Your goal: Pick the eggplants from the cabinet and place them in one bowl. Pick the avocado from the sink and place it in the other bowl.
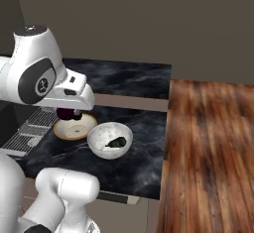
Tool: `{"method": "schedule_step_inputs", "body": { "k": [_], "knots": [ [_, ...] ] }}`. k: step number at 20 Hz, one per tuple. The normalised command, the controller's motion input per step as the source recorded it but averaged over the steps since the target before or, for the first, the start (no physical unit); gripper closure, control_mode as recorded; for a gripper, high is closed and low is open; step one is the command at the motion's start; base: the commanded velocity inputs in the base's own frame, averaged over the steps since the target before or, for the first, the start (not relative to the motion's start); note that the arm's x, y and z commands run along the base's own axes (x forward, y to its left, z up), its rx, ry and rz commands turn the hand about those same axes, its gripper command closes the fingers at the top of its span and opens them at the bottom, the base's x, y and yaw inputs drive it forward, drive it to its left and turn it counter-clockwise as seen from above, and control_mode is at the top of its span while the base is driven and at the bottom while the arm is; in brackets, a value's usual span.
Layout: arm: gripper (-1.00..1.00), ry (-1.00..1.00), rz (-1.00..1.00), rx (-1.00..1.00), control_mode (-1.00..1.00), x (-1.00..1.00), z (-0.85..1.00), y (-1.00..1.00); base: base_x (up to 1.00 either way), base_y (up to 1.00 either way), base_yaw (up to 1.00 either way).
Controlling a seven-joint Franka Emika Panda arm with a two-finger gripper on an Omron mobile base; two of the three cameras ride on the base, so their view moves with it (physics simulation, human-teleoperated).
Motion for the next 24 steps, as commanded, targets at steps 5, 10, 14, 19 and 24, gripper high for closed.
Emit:
{"method": "schedule_step_inputs", "body": {
  "k": [5, 10, 14, 19, 24],
  "knots": [
    [1.00, 0.00, -0.11, 0.00, -1.00, 0.51, -0.35, -0.16, 0.00, 0.00, 0.00],
    [1.00, 0.01, -0.04, 0.00, -1.00, 0.40, -0.61, -0.14, 0.00, 0.00, 0.00],
    [1.00, 0.03, 0.00, 0.00, -1.00, 0.48, -0.71, 0.00, 0.00, 0.00, 0.00],
    [1.00, 0.04, 0.00, 0.02, -1.00, 0.49, -0.59, 0.00, 0.00, 0.00, 0.00],
    [1.00, 0.06, 0.00, 0.02, -1.00, 0.53, -0.42, 0.00, 0.00, 0.00, 0.00]
  ]
}}
